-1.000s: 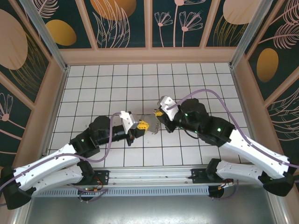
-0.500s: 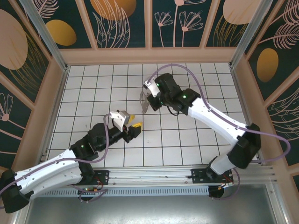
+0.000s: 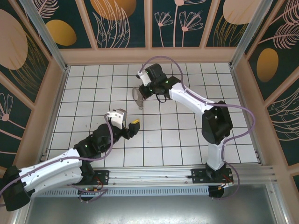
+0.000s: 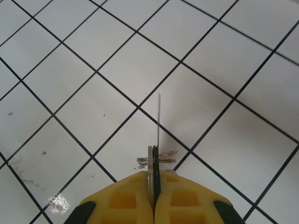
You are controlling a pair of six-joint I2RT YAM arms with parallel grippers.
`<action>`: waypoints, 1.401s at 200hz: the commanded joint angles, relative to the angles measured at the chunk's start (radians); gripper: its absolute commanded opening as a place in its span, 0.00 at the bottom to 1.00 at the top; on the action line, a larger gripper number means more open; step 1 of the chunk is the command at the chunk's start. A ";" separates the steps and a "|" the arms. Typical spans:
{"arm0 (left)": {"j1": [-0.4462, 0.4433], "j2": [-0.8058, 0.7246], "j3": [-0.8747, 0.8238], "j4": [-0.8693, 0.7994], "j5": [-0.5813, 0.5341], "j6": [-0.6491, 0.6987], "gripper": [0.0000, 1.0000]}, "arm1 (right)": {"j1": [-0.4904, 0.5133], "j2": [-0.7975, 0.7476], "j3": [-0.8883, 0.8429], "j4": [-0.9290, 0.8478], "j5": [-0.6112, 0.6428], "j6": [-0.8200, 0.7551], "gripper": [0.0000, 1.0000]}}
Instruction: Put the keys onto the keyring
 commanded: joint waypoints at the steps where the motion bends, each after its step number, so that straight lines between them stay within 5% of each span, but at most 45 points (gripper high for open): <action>1: -0.004 0.014 0.002 0.066 -0.021 -0.005 0.85 | -0.016 -0.033 -0.069 0.077 -0.038 0.051 0.00; 30: -0.004 0.049 0.014 0.086 -0.008 0.002 0.98 | -0.027 -0.113 -0.266 0.159 -0.047 0.101 0.00; 138: -0.005 0.140 0.060 0.152 0.054 -0.001 0.99 | -0.040 -0.384 -0.815 0.259 -0.054 0.231 0.00; 205: -0.005 0.175 0.075 0.153 0.078 0.002 0.98 | -0.039 -0.441 -0.960 0.282 -0.086 0.281 0.18; 280: -0.004 0.279 0.124 0.167 0.137 -0.019 0.99 | -0.036 -0.723 -0.942 0.122 0.175 0.310 0.53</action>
